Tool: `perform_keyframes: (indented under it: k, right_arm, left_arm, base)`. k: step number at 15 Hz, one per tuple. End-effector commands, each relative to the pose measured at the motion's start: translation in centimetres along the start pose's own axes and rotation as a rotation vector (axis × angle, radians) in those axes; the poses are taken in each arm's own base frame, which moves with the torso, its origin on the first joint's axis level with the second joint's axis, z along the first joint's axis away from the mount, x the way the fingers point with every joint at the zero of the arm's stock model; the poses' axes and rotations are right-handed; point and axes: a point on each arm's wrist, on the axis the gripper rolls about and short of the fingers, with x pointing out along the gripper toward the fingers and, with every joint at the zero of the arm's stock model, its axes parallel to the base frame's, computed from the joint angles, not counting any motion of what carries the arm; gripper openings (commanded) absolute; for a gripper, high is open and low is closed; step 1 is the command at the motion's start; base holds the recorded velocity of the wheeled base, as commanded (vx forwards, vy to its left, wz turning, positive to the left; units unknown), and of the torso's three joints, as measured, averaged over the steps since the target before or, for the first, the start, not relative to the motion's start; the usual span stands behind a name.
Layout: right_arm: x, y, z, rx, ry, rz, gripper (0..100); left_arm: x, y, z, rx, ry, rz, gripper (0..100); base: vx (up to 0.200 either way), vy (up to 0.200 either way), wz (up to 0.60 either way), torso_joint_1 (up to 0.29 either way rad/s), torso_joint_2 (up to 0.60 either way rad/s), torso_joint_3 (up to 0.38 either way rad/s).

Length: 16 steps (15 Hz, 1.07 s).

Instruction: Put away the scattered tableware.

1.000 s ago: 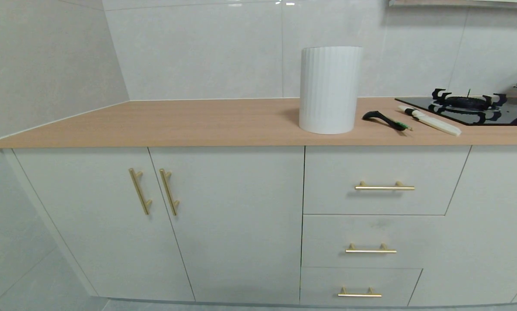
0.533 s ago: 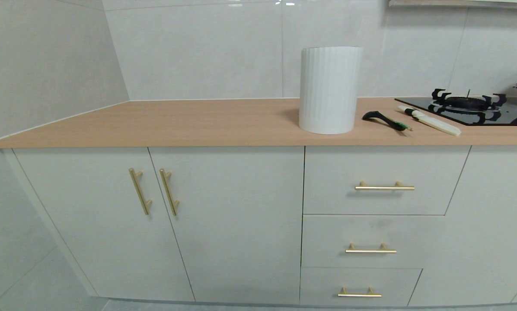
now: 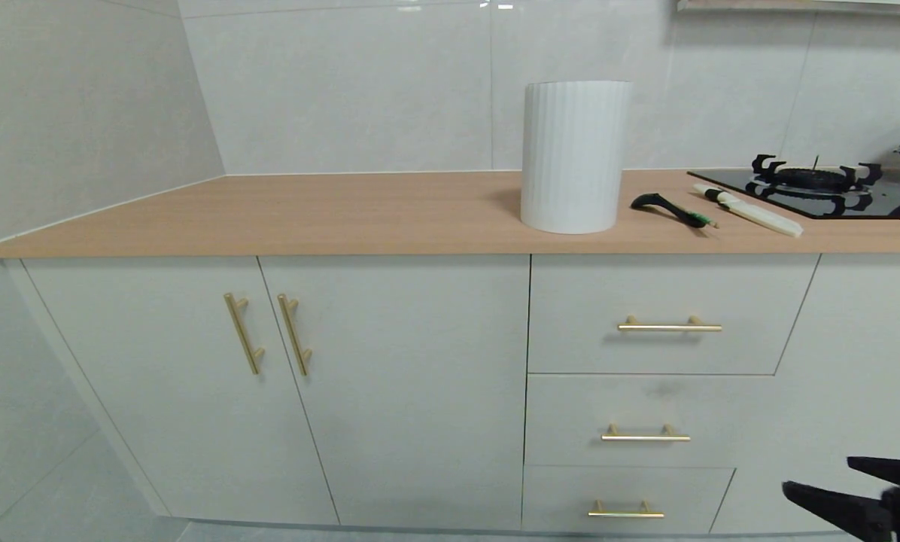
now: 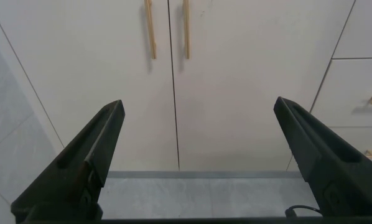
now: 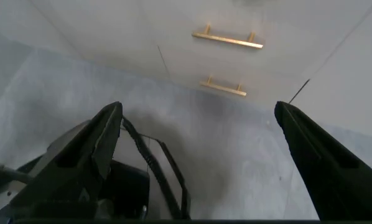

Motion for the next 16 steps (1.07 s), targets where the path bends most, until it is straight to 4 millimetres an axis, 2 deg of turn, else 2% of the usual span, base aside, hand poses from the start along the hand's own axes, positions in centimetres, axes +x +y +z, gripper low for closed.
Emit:
perform_keyframes:
  k: [1,4,6,8,9,10,16]
  right_arm:
    - [8.1,-1.1,1.5,0.002,0.141,0.01,100]
    - [13.3,-2.2,0.7,0.003,0.149,-0.017,100]
    - [16.3,-2.9,-0.7,0.004,0.162,-0.057,100]
    - [18.4,-3.4,-1.4,0.005,0.133,-0.082,100]
    - [18.7,-3.4,-1.5,0.007,0.127,-0.085,100]
    - [19.9,-3.7,-2.1,0.036,0.106,-0.105,100]
    - [24.3,-4.6,-4.5,0.046,0.045,-0.206,100]
  left_arm:
    - [0.0,0.0,0.0,0.0,0.0,0.0,100]
    - [0.0,0.0,0.0,0.0,0.0,0.0,100]
    - [0.0,0.0,0.0,0.0,0.0,0.0,100]
    - [0.0,0.0,0.0,0.0,0.0,0.0,100]
    - [0.0,0.0,0.0,0.0,0.0,0.0,100]
    - [0.0,0.0,0.0,0.0,0.0,0.0,100]
    - [0.0,0.0,0.0,0.0,0.0,0.0,100]
  base:
    - [0.0,0.0,0.0,0.0,0.0,0.0]
    - [0.0,0.0,0.0,0.0,0.0,0.0]
    - [0.0,0.0,0.0,0.0,0.0,0.0]
    - [0.0,0.0,0.0,0.0,0.0,0.0]
    - [0.0,0.0,0.0,0.0,0.0,0.0]
    - [0.0,0.0,0.0,0.0,0.0,0.0]
    - [0.0,0.0,0.0,0.0,0.0,0.0]
